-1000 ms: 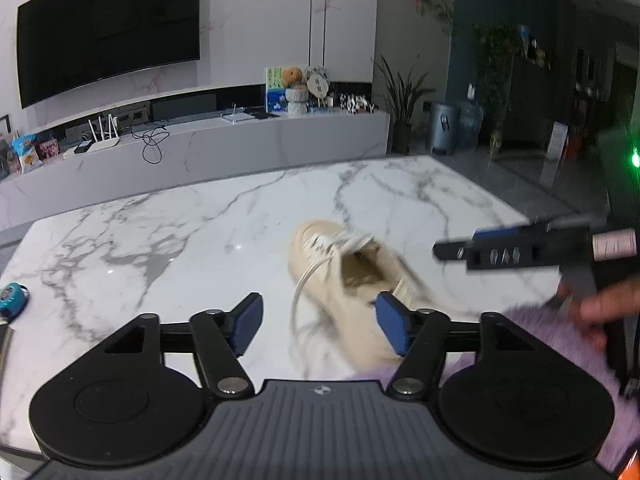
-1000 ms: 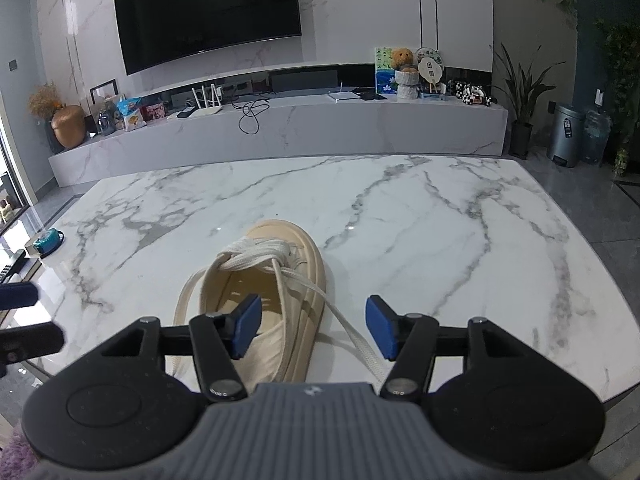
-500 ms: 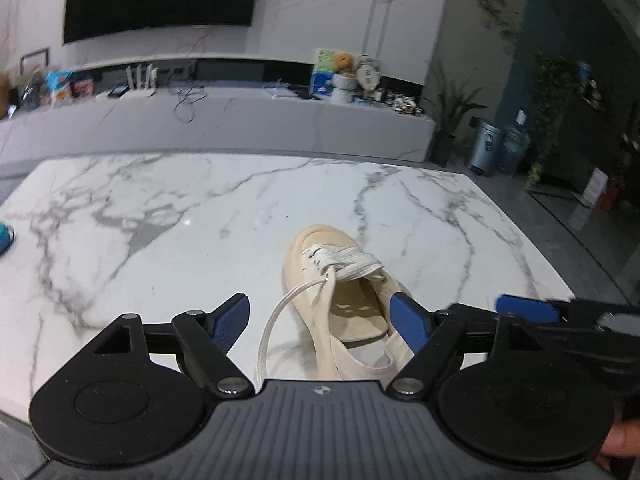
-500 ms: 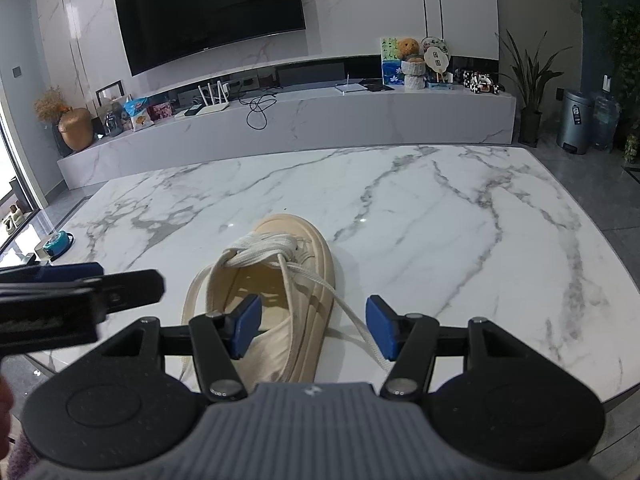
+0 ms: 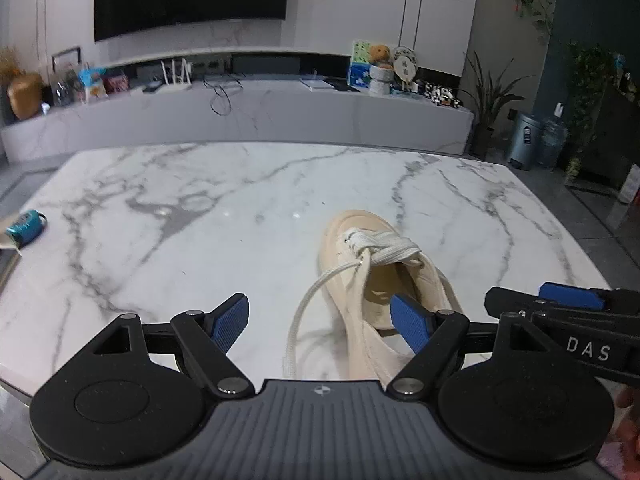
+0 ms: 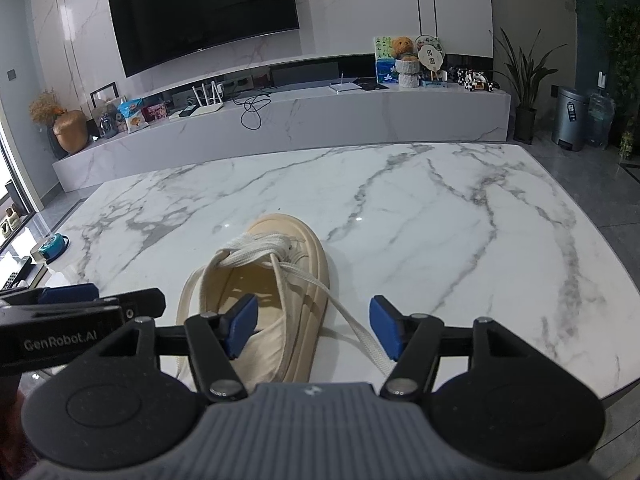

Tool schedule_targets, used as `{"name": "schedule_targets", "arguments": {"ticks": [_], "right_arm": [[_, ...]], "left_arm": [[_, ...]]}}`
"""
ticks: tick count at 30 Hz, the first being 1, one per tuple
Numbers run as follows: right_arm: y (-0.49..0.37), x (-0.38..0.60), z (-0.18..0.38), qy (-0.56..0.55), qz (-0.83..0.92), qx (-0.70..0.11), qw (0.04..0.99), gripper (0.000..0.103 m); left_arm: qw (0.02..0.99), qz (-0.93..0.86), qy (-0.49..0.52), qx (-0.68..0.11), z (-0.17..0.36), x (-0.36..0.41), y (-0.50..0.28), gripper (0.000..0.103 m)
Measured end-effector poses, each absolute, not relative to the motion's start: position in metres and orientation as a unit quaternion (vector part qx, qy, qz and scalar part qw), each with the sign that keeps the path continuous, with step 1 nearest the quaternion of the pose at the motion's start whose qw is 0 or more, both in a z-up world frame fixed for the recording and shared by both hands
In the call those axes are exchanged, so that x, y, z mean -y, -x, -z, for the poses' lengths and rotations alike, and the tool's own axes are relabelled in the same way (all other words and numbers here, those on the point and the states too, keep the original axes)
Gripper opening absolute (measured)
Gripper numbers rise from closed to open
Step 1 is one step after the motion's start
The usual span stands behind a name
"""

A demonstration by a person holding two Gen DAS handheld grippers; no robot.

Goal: Lace up shoes with both hands

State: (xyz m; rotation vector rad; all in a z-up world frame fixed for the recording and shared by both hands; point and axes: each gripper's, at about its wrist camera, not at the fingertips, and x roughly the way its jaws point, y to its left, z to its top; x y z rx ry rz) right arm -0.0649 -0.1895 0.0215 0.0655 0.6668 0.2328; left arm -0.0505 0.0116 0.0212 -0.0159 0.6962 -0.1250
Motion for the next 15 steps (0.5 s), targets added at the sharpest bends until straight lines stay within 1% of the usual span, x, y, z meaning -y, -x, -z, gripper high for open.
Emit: {"name": "schedule_targets", "arguments": {"ticks": [4, 15], "right_arm": [[0.0656, 0.1895, -0.0219, -0.031, -0.113, -0.324, 0.939, 0.067], [0.0673, 0.1906, -0.0232, -0.029, -0.112, -0.320, 0.940, 0.067]], "left_arm": [[0.937, 0.054, -0.015, -0.345, -0.0214, -0.0036, 0.0510, 0.078], [0.933, 0.049, -0.014, -0.355, -0.0181, -0.0009, 0.0478, 0.078]]}}
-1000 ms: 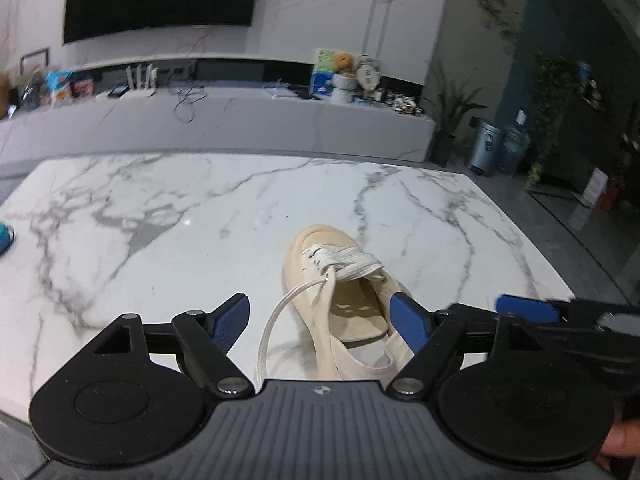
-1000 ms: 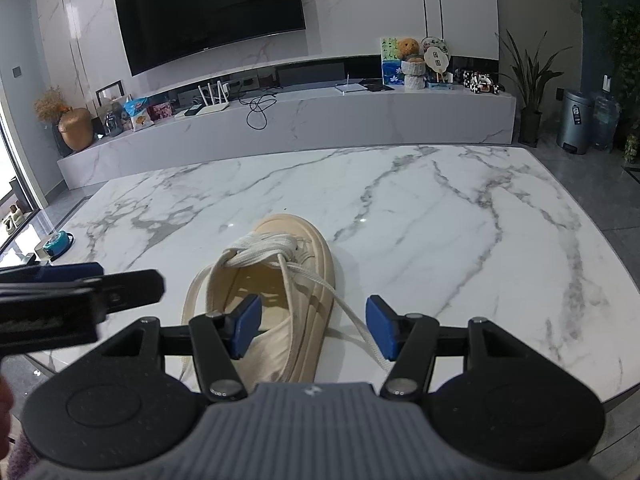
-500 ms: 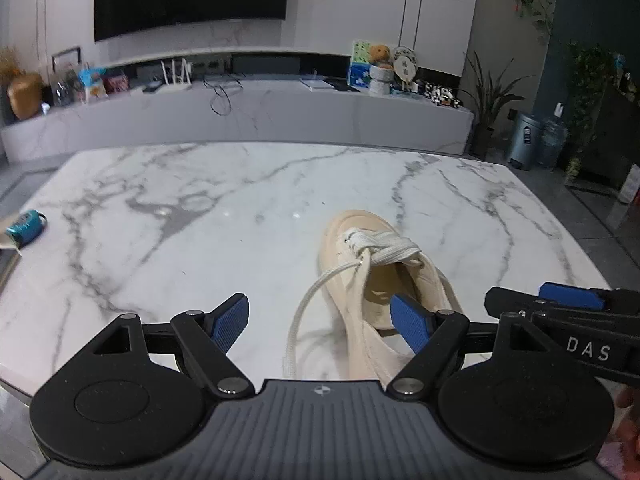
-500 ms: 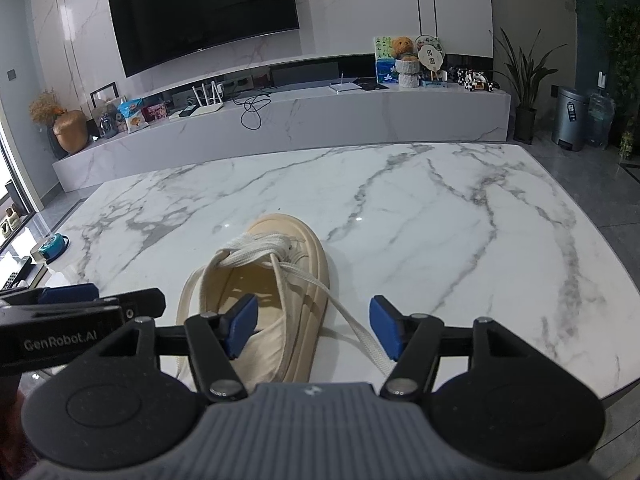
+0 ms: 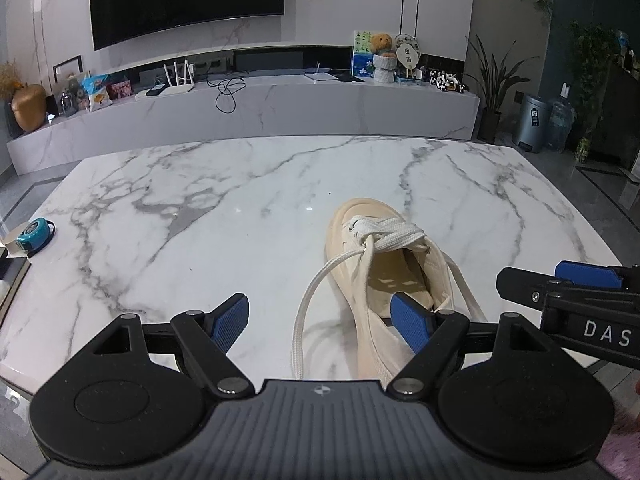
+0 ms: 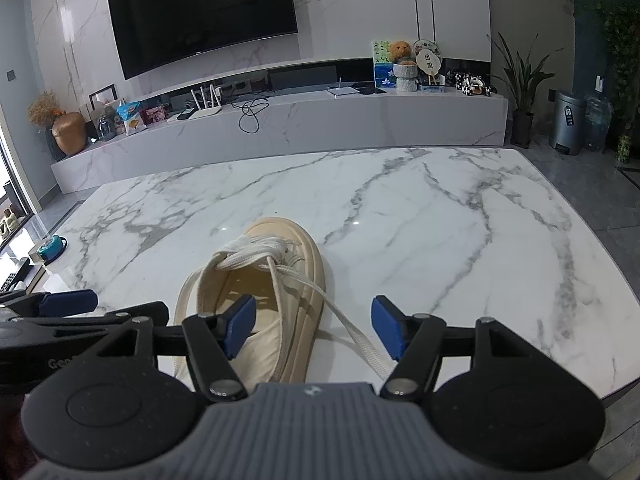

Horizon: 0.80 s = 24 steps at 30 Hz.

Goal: Lace up shoes with both hands

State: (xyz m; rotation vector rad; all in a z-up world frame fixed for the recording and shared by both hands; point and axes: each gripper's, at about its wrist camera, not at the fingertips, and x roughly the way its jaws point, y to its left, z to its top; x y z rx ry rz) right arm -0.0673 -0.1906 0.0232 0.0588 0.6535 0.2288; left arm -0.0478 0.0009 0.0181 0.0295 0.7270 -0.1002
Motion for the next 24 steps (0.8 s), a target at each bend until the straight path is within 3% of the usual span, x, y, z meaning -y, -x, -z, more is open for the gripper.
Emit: {"name": "schedule_targets", "arguments": {"ticks": [24], "right_arm": [[0.0659, 0.1908, -0.0226, -0.030, -0.117, -0.322, 0.939, 0.067]], "left_arm": [[0.934, 0.046, -0.023, -0.354, -0.0167, 0.0007, 0.0485, 0.078]]}}
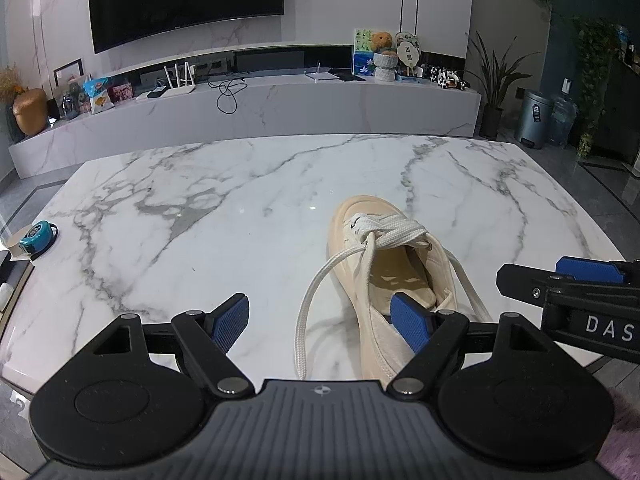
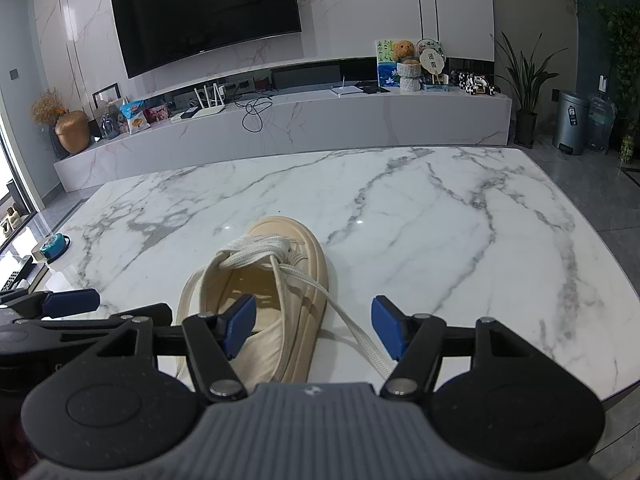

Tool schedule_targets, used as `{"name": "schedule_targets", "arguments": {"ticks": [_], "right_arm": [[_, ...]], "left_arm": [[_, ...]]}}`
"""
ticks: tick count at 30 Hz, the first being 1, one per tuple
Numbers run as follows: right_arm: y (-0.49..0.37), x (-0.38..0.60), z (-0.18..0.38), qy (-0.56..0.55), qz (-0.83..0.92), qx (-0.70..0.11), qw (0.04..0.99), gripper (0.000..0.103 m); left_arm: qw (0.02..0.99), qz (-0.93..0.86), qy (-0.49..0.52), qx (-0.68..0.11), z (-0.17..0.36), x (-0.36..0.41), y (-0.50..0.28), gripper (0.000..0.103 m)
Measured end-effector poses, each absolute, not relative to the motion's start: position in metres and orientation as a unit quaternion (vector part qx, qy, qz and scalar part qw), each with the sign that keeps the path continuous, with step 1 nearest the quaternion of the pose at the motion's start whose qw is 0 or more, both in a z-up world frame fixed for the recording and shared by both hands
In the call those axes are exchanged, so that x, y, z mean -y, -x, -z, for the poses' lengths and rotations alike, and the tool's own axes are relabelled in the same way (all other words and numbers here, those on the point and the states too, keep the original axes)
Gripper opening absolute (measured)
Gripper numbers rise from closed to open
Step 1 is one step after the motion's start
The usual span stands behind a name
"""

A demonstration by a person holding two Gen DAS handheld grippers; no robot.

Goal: Lace up shoes with both hands

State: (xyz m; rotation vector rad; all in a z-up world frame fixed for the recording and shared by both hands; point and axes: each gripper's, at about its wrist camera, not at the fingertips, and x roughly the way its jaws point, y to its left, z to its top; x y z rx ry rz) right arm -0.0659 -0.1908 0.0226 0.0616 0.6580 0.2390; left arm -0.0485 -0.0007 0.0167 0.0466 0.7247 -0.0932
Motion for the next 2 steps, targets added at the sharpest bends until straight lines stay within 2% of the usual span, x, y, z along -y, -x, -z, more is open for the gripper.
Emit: {"name": "schedule_targets", "arguments": {"ticks": [2], "right_arm": [[0.0659, 0.1912, -0.0226, -0.031, -0.117, -0.322, 0.939, 0.067]], "left_arm": [[0.934, 0.046, -0.023, -0.353, -0.0168, 0.0007, 0.0484, 0.078]]}}
